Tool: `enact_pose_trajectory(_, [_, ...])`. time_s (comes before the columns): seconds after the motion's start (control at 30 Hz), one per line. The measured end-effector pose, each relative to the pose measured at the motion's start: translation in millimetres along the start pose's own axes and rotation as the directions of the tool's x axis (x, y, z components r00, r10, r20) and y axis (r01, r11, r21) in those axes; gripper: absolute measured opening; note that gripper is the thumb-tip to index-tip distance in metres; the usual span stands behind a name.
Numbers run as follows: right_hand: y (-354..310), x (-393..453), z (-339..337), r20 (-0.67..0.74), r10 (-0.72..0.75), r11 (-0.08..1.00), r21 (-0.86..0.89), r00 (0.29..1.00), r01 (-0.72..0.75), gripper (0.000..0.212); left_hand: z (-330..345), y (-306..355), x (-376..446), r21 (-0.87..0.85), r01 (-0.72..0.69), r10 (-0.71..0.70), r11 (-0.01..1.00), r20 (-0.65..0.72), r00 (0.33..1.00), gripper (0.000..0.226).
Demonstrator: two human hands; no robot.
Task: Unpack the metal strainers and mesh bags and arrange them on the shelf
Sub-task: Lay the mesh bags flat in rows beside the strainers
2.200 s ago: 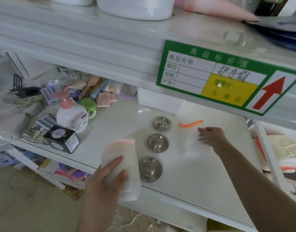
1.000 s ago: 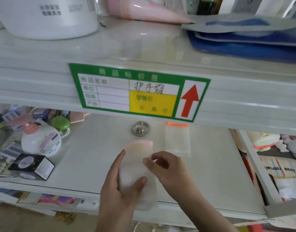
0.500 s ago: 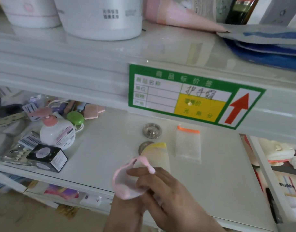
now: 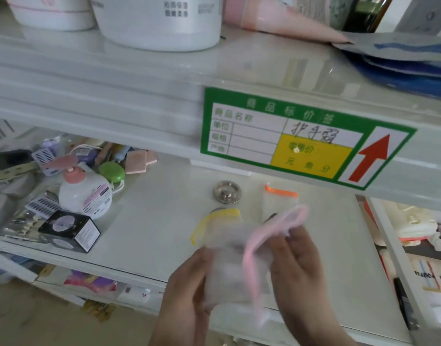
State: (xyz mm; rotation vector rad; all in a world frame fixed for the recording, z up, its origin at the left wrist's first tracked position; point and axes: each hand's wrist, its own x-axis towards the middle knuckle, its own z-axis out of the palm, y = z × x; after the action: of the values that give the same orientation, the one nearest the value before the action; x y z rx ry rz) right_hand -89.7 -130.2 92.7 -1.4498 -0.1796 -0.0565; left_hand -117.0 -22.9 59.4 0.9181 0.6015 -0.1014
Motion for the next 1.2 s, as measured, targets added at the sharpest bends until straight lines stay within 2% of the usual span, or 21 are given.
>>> enact_pose_trajectory(0.03, [-4, 7, -7, -0.076, 0.043, 0.996, 0.082, 0.996, -0.037, 0.012, -21, 14, -10, -0.147, -0.071, 0.085, 0.987, 0.095, 0.992, 0.050])
enact_pose_trajectory(0.07, [-6, 13, -18, -0.117, 0.088, 0.990, 0.116, 0.989, -0.074, 0.016, -22, 7, -6, -0.205, -0.119, 0.131, 0.971, 0.047, 0.990, 0.040])
enact_pose_trajectory(0.1, [-8, 20, -30, -0.149, 0.125, 0.986, 0.124, 0.981, -0.107, 0.021, -33, 11, -2, -0.193, -0.118, 0.113, 0.974, -0.033, 0.993, 0.032])
enact_pose_trajectory(0.13, [-8, 28, -46, -0.159, 0.143, 0.988, 0.084, 0.977, -0.131, 0.022, -37, 11, 0, -0.077, -0.190, 0.182, 0.979, -0.097, 0.978, 0.022])
enact_pose_trajectory(0.2, [-3, 46, -83, -0.185, 0.159, 0.976, -0.116, 0.970, -0.182, 0.019, -40, 1, 2, 0.040, -0.263, 0.266, 0.964, -0.155, 0.952, 0.010])
enact_pose_trajectory(0.3, [10, 80, -143, -0.292, 0.159, 0.892, -0.368, 0.943, -0.264, 0.009, -52, -3, 4, 0.093, -0.270, 0.283, 0.958, -0.185, 0.941, 0.022])
enact_pose_trajectory(0.4, [18, 108, -182, -0.307, 0.171, 0.800, -0.511, 0.936, -0.314, 0.009, -54, -7, -1, 0.135, -0.284, 0.302, 0.949, -0.141, 0.943, 0.026])
enact_pose_trajectory(0.47, [23, 124, -195, -0.294, 0.180, 0.796, -0.516, 0.939, -0.315, 0.008, -53, -10, -3, 0.147, -0.274, 0.294, 0.951, -0.138, 0.946, 0.026])
enact_pose_trajectory(0.6, [34, 145, -203, -0.286, 0.199, 0.891, -0.346, 0.937, -0.295, 0.007, -53, -11, -6, 0.184, -0.261, 0.288, 0.948, -0.138, 0.948, 0.027])
enact_pose_trajectory(0.7, [62, 150, -218, -0.411, 0.282, 0.891, -0.224, 0.867, -0.396, 0.011, -55, -11, -6, 0.188, -0.274, 0.299, 0.943, -0.122, 0.946, 0.030])
enact_pose_trajectory(0.77, [89, 147, -230, -0.512, 0.336, 0.830, -0.236, 0.791, -0.505, 0.006, -55, -12, -7, 0.211, -0.279, 0.307, 0.937, -0.114, 0.945, 0.031])
enact_pose_trajectory(0.8, [100, 145, -236, -0.549, 0.343, 0.785, -0.279, 0.762, -0.554, 0.012, -55, -13, -7, 0.223, -0.283, 0.314, 0.933, -0.117, 0.942, 0.032])
enact_pose_trajectory(0.83, [111, 144, -241, -0.583, 0.329, 0.734, -0.336, 0.743, -0.590, 0.020, -56, -14, -7, 0.237, -0.285, 0.320, 0.929, -0.122, 0.940, 0.033])
enact_pose_trajectory(0.9, [115, 135, -239, -0.625, 0.261, 0.658, -0.442, 0.735, -0.610, 0.022, -57, -16, -7, 0.261, -0.288, 0.325, 0.921, -0.113, 0.939, 0.034])
enact_pose_trajectory(0.97, [114, 133, -240, -0.632, 0.190, 0.629, -0.509, 0.751, -0.588, 0.023, -58, -19, -7, 0.284, -0.289, 0.331, 0.914, -0.111, 0.937, 0.033])
enact_pose_trajectory(1.03, [108, 133, -237, -0.631, 0.144, 0.539, -0.596, 0.762, -0.595, 0.030, -57, -21, -8, 0.292, -0.292, 0.334, 0.911, -0.106, 0.936, 0.032])
enact_pose_trajectory(1.13, [102, 126, -230, -0.558, -0.017, 0.268, -0.802, 0.830, -0.534, 0.050, -55, -23, -8, 0.323, -0.296, 0.344, 0.899, -0.101, 0.934, 0.032])
enact_pose_trajectory(1.2, [107, 116, -222, -0.386, -0.132, 0.147, -0.918, 0.913, -0.367, 0.051, -54, -23, -9, 0.306, -0.289, 0.333, 0.907, -0.099, 0.938, 0.033])
